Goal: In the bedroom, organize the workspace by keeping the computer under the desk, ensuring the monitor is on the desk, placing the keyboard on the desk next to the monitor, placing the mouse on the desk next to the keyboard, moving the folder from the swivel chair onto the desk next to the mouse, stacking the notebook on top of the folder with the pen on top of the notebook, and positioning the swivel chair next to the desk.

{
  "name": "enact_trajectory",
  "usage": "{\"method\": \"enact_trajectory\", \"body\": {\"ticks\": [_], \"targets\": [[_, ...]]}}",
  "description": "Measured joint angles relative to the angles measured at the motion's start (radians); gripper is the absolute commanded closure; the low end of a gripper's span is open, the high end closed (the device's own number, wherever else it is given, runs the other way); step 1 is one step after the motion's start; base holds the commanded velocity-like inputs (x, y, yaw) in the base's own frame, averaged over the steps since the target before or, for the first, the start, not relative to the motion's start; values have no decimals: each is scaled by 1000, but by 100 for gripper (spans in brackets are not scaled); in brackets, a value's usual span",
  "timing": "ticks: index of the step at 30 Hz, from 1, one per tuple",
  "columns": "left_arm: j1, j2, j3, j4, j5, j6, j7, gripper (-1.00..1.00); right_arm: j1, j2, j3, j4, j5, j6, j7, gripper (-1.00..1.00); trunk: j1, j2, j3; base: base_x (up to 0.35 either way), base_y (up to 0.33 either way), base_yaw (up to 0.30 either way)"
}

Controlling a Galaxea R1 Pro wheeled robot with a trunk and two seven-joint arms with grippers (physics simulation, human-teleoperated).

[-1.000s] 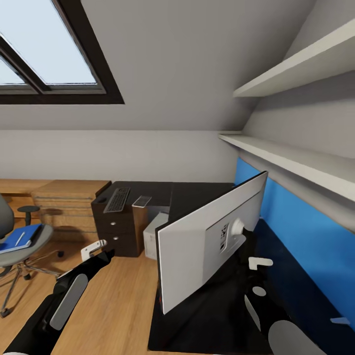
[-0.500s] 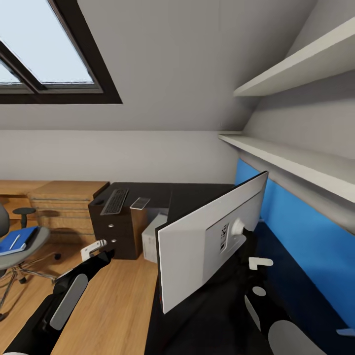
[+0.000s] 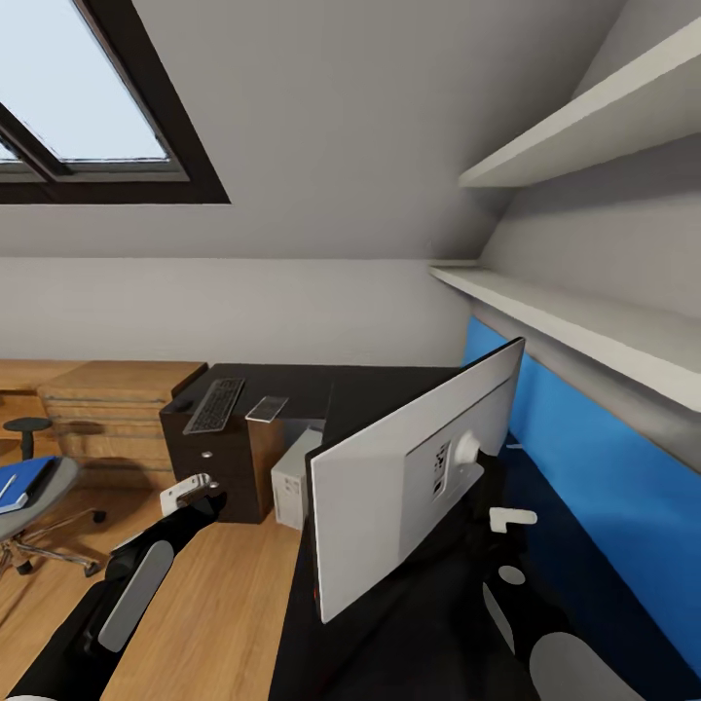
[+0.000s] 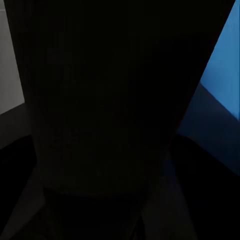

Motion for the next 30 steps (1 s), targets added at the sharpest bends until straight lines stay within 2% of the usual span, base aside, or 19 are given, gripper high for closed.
{"method": "enact_trajectory", "body": {"ticks": [14,30], "targets": [[0,0,0,0,1,0,0,-100,0,0,0,0,0,0,-1,100,0,0,0,167,-137,0],[0,0,0,2,2,0,0,-100,0,0,-2,0,1,0,-13,100,0,0,0,34,-38,0]]}}
